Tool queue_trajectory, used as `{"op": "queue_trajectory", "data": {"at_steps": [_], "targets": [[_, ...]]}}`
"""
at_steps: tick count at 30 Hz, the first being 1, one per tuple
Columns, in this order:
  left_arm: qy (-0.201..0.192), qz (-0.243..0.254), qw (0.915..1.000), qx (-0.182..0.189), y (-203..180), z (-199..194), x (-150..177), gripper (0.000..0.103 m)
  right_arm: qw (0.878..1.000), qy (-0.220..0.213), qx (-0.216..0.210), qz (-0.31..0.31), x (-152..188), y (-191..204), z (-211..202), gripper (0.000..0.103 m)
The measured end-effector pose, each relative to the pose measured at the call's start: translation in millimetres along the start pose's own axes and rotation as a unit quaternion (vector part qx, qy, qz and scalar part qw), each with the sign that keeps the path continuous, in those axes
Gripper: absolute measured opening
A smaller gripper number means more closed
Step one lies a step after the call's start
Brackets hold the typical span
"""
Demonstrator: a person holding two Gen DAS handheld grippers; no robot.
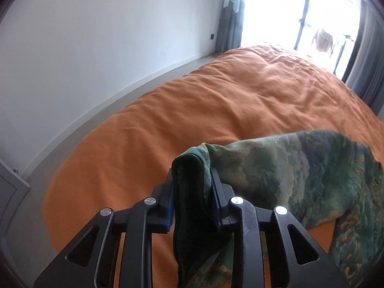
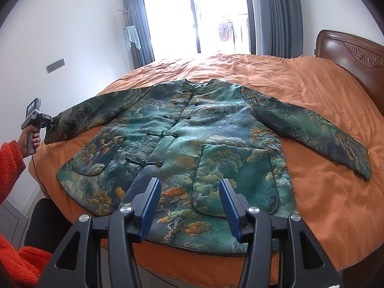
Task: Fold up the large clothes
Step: 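Fold the held sleeve across the jacket body and open the left tool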
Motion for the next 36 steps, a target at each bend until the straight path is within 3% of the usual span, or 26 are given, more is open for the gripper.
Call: {"op": "queue_trajectory", "data": {"at_steps": [2, 4, 7, 10, 12, 15, 18, 20, 25, 26, 27, 28, 29, 30, 31, 32, 36], "targets": [[0.0, -0.022, 0.9995, -0.02, 16.3, 1.5, -2.0, 0.04, 1.0, 0.003, 0.004, 0.003, 2.4, -4.3, 0.2, 0.052], [-0.001, -0.045, 0.9984, -0.034, 36.7, -3.6, -0.5, 0.053, 1.0, 0.006, 0.009, 0.008, 4.8, -8.8, 1.4, 0.052], [-0.007, -0.061, 0.9975, -0.036, 56.7, -21.7, 9.1, 0.055, 1.0, 0.009, 0.017, 0.017, 9.5, -18.7, 3.4, 0.052], [-0.012, -0.028, 0.9995, -0.001, 49.6, -54.4, 30.8, 0.065, 0.999, 0.02, 0.03, 0.03, 15.2, -38.0, 7.9, 0.065], [0.003, 0.007, 0.998, 0.063, 30.1, -75.6, 52.9, 0.073, 0.998, 0.028, 0.043, 0.042, 17.7, -56.5, 11.0, 0.066], [0.055, 0.081, 0.9793, 0.177, -20.4, -99.0, 102.7, 0.09, 0.994, 0.058, 0.058, 0.069, 20.2, -99.2, 20.5, 0.068], [0.105, 0.154, 0.9533, 0.237, -75.7, -102.6, 155.7, 0.092, 0.99, 0.088, 0.063, 0.092, 23.4, -141.0, 36.7, 0.069], [0.139, 0.175, 0.9363, 0.271, -105.0, -94.4, 182.2, 0.092, 0.985, 0.123, 0.055, 0.11, 28.0, -163.5, 53.3, 0.069], [0.193, 0.203, 0.9137, 0.294, -151.4, -78.4, 224.2, 0.092, 0.968, 0.176, -0.079, 0.158, 38.4, -169.3, 87.8, 0.069], [0.2, 0.206, 0.9099, 0.299, -155.6, -76.6, 226.2, 0.091, 0.967, 0.188, -0.092, 0.145, 39.7, -162.2, 95.3, 0.069], [0.204, 0.213, 0.9071, 0.301, -161.2, -77.1, 230.3, 0.083, 0.969, 0.193, -0.08, 0.128, 40.4, -156.6, 100.6, 0.069], [0.207, 0.22, 0.9047, 0.3, -164.5, -78.7, 233.3, 0.06, 0.971, 0.196, -0.073, 0.116, 40.8, -152.3, 104.6, 0.068], [0.212, 0.225, 0.9031, 0.298, -166.8, -81.0, 236.1, 0.046, 0.971, 0.197, -0.075, 0.111, 40.6, -149.2, 106.6, 0.051], [0.211, 0.228, 0.9029, 0.297, -169.3, -84.0, 237.6, 0.022, 0.971, 0.197, -0.079, 0.109, 39.6, -147.1, 106.9, 0.035], [0.204, 0.23, 0.905, 0.294, -170.3, -89.2, 236.6, 0.018, 0.972, 0.197, -0.076, 0.105, 37.8, -145.5, 105.9, 0.023], [0.199, 0.229, 0.905, 0.298, -169.5, -94.8, 234.5, 0.016, 0.973, 0.195, -0.069, 0.101, 35.7, -144.5, 103.5, 0.017], [0.184, 0.22, 0.9043, 0.316, -159.8, -117.4, 232.2, 0.014, 0.977, 0.189, -0.061, 0.08, 26.8, -136.9, 83.5, 0.014]]}}
Point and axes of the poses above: each gripper's, at about its wrist camera, not at the fingertips, and z roughly the way its jaws point, y to its left, x to its underside, the point moved 1 cm from there along z, roughly the way its jaws point, and after that the axes turned 2 degrees about x, right-handed, at the moved point
